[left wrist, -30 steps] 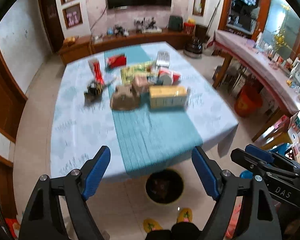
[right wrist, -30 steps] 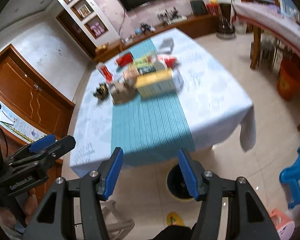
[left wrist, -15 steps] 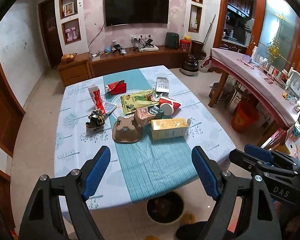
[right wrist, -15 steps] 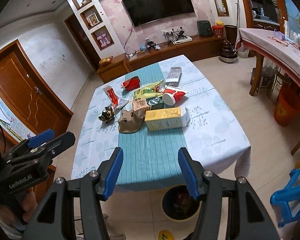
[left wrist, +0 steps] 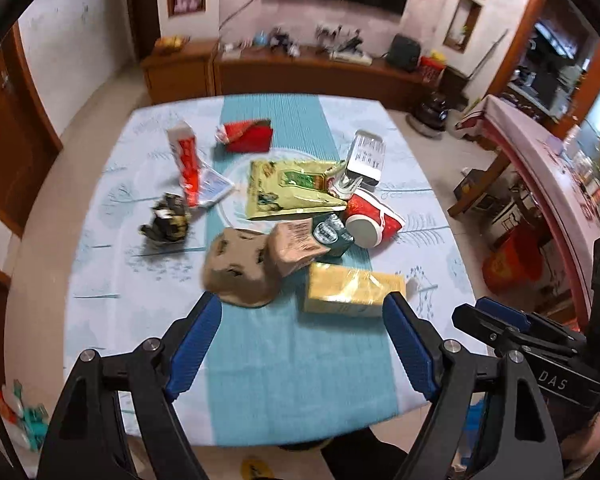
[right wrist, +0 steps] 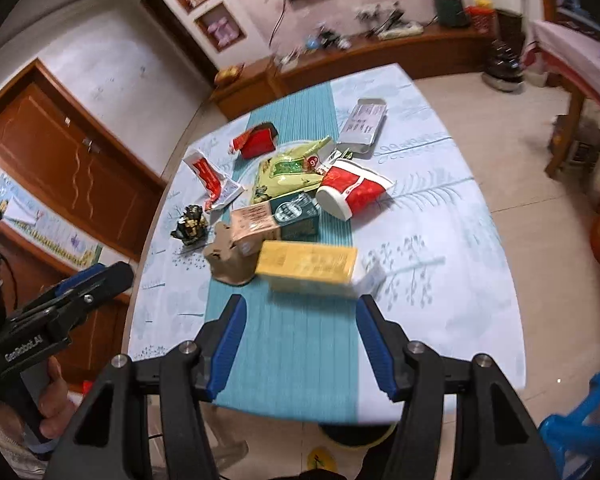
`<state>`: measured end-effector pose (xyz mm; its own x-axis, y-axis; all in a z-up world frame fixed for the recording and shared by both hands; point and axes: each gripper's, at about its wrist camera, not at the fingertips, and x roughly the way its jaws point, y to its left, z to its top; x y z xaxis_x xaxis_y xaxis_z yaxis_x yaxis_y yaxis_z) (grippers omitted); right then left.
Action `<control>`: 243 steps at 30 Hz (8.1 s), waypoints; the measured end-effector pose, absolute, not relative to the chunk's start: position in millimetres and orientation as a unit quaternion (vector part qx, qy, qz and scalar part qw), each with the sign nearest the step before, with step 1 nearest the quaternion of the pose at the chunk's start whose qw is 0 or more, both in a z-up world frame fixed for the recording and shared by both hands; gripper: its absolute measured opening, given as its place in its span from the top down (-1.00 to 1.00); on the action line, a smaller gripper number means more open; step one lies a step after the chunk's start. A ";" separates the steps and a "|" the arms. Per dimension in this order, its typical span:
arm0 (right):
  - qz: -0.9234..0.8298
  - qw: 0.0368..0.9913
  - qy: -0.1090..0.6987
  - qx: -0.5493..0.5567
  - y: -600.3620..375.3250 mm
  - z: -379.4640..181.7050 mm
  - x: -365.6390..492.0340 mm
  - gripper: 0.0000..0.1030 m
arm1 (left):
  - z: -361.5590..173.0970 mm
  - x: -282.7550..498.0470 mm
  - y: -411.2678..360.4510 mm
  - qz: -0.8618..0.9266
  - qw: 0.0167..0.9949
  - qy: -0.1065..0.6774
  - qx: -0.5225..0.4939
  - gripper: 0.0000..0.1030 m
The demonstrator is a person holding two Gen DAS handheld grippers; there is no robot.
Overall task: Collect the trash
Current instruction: 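Reach both tools toward the yellow box and brown cup holder, then grasp the green-brown paper bag with the left tool while the right tool grasps the yellow box, then carry the paper bag and yellow box down to the floor bin and open both tools, then raise both tools back up over the table, then grasp the black-gold crumpled wrapper with the left tool while the right tool grasps the brown cup holder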
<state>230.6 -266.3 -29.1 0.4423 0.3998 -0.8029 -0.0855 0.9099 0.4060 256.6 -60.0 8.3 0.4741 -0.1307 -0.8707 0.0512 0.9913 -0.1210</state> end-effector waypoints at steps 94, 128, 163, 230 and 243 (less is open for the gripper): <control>0.134 0.825 0.536 0.122 -218.3 -63.6 163.1 0.11 | 0.3 147.1 -53.5 -0.240 0.807 0.528 0.112 0.20; -0.006 0.683 0.655 0.322 -250.2 -311.5 -4.5 0.11 | -290.0 41.6 -86.6 -0.181 0.721 0.668 0.033 0.19; 0.000 0.685 0.670 0.287 -241.3 -440.6 64.8 -0.34 | -401.4 76.8 -53.7 -0.068 0.715 0.695 -0.037 -0.58; 0.200 0.868 0.439 0.114 -171.9 8.8 124.4 -0.36 | 41.7 118.8 38.7 0.012 0.889 0.453 -0.067 -0.73; 0.105 0.837 0.517 0.145 -93.1 -67.9 273.3 -0.36 | -34.6 302.5 114.1 -0.057 0.838 0.541 -0.040 -0.73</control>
<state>273.3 -93.1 -67.9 0.4424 0.3262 -0.8354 -0.0252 0.9356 0.3520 302.5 114.1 -34.6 0.4083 -0.1380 -0.9023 0.0518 0.9904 -0.1280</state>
